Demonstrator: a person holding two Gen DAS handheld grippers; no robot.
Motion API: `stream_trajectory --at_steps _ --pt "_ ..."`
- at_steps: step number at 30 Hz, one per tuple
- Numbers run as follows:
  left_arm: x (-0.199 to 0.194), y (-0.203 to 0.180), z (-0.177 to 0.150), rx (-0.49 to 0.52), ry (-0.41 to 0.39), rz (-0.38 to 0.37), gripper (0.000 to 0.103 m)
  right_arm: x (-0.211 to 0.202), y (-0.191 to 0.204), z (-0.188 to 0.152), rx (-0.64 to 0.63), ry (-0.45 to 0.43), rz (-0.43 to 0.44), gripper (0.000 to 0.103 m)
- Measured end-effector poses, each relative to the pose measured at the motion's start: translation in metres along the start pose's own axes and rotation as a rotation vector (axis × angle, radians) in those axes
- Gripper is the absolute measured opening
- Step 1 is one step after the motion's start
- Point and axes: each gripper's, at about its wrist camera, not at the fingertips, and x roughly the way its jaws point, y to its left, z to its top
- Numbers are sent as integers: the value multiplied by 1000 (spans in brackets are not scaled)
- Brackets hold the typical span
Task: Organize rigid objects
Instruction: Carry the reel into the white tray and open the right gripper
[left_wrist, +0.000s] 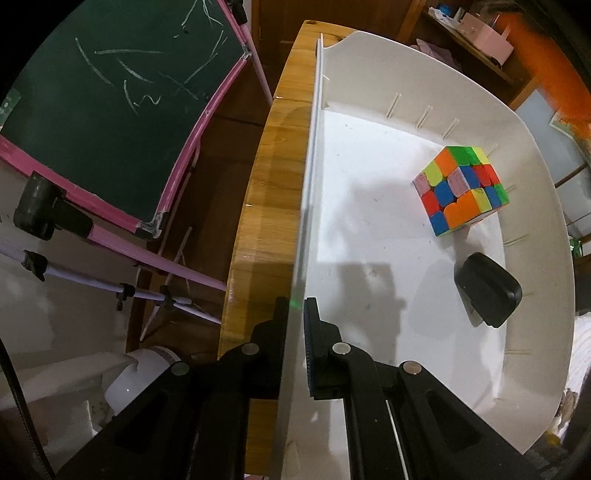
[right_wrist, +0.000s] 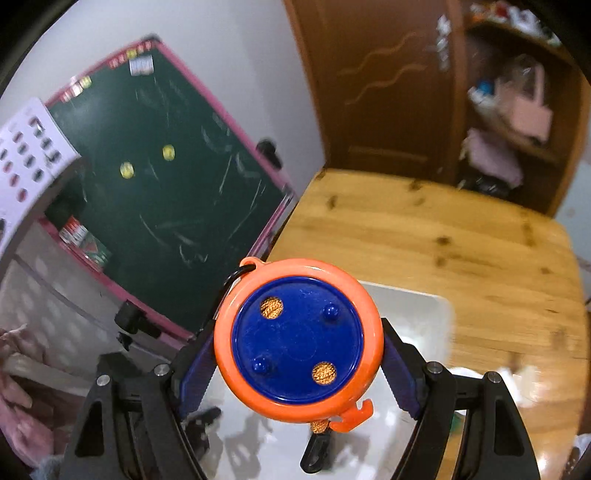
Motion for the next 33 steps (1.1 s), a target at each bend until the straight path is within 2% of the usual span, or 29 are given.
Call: stream_trajectory --at_steps 5,9,15,23,33 --pt "0 1 0 -3 -1 -7 7 76 11 8 -27 76 -52 81" --pt "-1 3 0 -16 -2 -22 7 113 9 2 -26 157 -84 81" --pt "0 1 1 0 2 -15 7 144 3 -19 -38 280 -130 81" --pt "-1 2 1 -8 4 -20 11 137 -7 -27 16 334 -88 81" --pt "-2 -3 1 0 7 -1 11 60 -10 -29 48 156 -15 82"
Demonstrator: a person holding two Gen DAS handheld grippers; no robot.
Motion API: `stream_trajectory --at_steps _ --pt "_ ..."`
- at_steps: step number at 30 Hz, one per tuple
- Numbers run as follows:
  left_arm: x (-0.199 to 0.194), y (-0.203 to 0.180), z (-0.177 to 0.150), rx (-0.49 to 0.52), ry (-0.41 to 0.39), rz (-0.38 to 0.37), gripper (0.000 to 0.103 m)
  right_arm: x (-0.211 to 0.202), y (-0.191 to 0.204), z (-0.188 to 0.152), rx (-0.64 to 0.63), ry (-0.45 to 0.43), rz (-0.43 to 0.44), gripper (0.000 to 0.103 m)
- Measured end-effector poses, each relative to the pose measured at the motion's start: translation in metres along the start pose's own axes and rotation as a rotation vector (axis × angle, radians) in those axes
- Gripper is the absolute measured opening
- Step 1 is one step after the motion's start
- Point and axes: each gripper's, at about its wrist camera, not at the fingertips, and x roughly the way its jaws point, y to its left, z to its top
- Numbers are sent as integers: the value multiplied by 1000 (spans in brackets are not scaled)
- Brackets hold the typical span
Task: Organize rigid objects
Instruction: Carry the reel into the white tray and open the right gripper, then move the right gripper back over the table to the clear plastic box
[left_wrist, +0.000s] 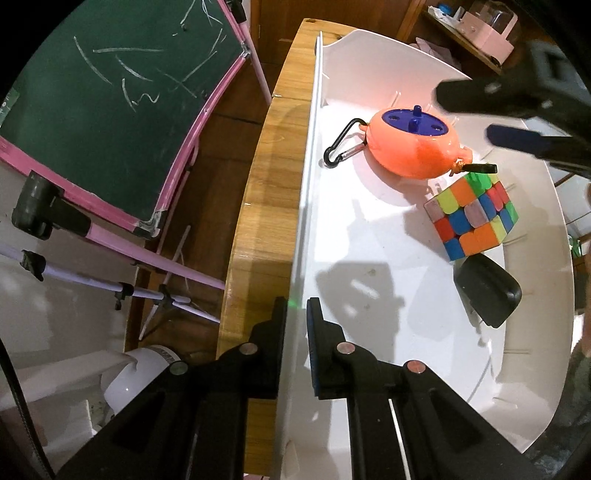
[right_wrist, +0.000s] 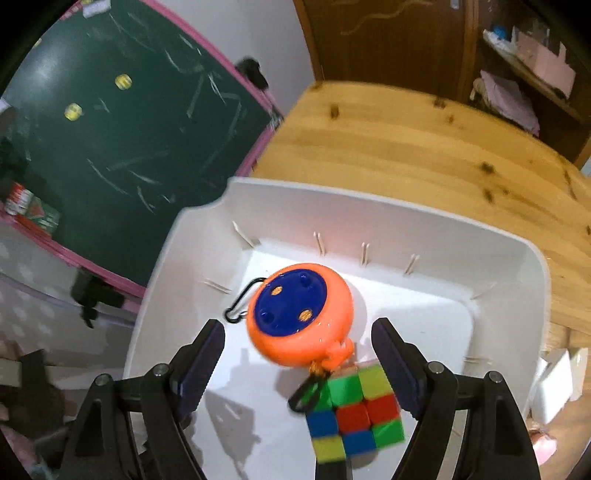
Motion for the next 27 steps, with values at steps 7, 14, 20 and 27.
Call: stream_trajectory --at_steps 7,14,20,27 --pt "0 0 0 -7 5 3 11 -8 -3 -2 11 -13 28 83" --pt "1 0 1 -7 8 4 11 -14 -7 -1 0 -40 55 83" --pt "2 1 0 -12 5 9 11 -47 -23 -7 29 -77 89 83" --pt "3 1 0 -4 7 14 11 -120 -53 -29 19 -180 46 83"
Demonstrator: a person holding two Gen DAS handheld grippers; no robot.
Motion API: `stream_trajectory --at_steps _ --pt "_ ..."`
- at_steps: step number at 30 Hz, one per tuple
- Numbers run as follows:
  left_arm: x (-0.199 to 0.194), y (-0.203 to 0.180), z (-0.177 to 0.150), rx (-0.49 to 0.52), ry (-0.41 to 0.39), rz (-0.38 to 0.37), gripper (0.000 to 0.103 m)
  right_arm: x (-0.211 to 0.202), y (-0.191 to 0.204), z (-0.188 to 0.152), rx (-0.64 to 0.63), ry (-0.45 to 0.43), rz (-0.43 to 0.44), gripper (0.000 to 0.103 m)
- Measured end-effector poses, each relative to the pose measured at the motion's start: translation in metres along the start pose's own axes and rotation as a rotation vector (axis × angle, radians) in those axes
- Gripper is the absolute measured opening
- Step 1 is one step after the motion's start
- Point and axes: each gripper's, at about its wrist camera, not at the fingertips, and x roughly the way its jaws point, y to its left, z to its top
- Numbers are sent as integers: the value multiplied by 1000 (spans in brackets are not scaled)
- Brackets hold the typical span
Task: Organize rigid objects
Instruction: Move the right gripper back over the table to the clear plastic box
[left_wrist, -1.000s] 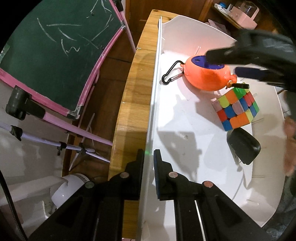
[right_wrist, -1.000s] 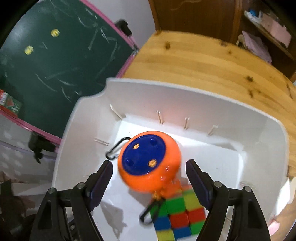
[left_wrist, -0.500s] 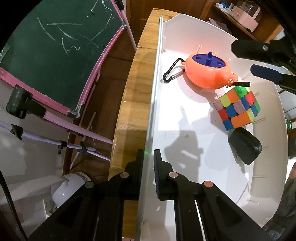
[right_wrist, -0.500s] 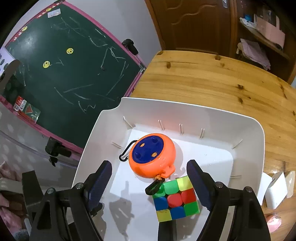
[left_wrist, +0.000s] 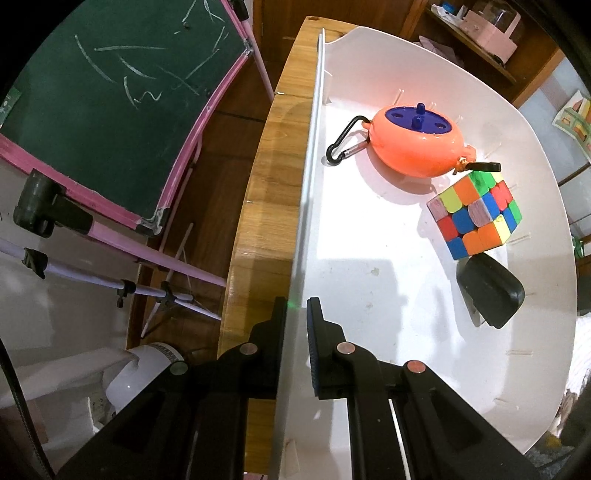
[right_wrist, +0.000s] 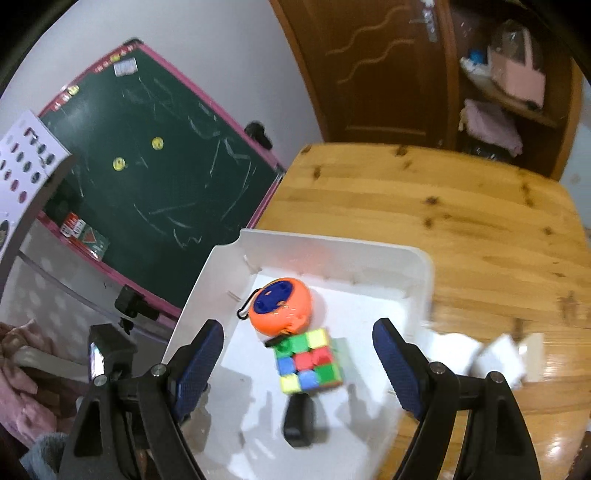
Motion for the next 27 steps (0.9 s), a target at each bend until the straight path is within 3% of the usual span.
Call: stream_trajectory --at_steps 7,14,17,23,27 --pt "-1 -2 0 3 -2 8 11 -82 -45 -25 47 -106 -126 83" --pt "-1 -3 -1 12 -4 24 11 -140 -69 -62 40 -210 -400 83" --pt "-1 -3 -2 11 -5 28 11 -142 -82 -81 85 -194 -466 83" --pt "-3 -8 -2 23 -14 49 11 -120 -100 -110 171 -122 -500 83" --pt "-3 -8 -2 26 -12 52 11 -87 -110 -132 257 -29 -498 83"
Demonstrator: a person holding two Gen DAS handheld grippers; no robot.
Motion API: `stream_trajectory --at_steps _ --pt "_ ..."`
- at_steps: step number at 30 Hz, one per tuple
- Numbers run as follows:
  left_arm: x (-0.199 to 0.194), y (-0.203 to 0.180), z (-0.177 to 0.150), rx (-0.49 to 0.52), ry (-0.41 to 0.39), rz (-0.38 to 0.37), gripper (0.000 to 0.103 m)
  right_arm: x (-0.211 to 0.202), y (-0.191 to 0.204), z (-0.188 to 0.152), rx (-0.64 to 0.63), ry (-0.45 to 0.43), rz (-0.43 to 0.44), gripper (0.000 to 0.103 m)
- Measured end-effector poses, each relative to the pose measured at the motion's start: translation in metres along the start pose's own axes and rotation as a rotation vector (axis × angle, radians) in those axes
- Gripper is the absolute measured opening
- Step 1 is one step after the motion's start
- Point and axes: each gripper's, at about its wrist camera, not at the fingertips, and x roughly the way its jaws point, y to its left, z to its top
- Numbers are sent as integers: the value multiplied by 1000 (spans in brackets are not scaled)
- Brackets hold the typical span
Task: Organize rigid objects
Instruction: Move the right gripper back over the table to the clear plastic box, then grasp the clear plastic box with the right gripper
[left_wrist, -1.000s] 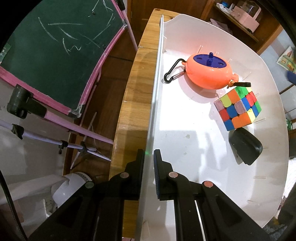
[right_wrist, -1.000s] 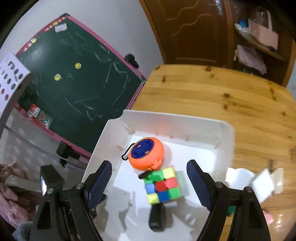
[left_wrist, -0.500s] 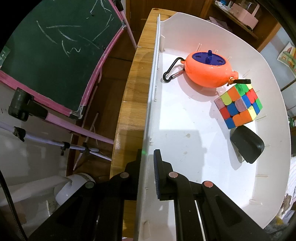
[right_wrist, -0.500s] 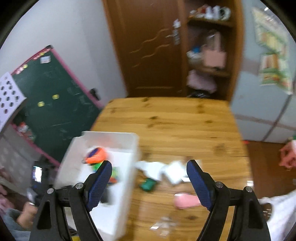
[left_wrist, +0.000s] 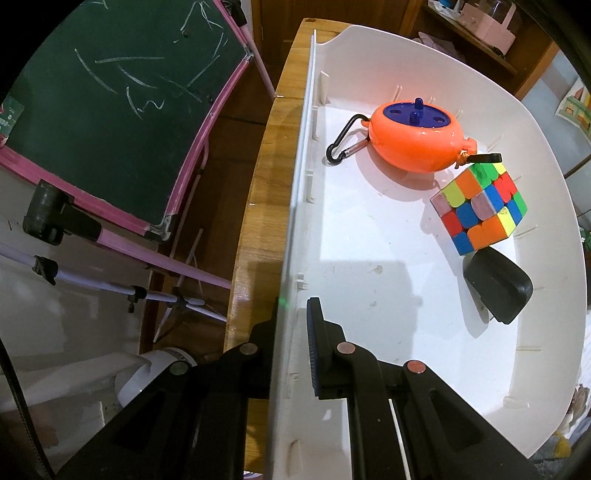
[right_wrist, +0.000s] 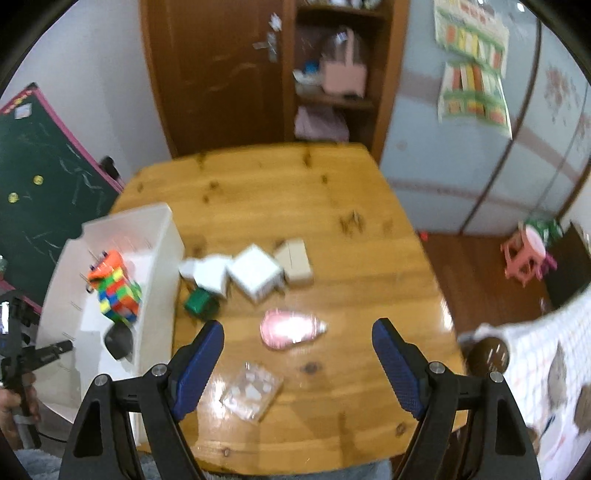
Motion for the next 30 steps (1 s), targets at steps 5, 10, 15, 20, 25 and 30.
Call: stream_trajectory --at_steps 5,10,15,20,25,30 --pt "0 -1 0 5 -2 5 11 40 4 -17 62 131 14 79" --pt "-1 -1 0 2 -5 -1 11 76 7 -30 148 247 38 75" --pt "-1 -1 0 6 -5 -2 11 93 15 -36 159 292 44 70" --pt "-2 -2 0 12 -6 3 11 103 28 -37 162 318 26 64" --pt "-2 -1 0 8 -5 -5 11 108 48 -42 101 330 -23 58" --pt "-1 -2 0 18 -4 3 11 107 52 -44 114 323 -36 57"
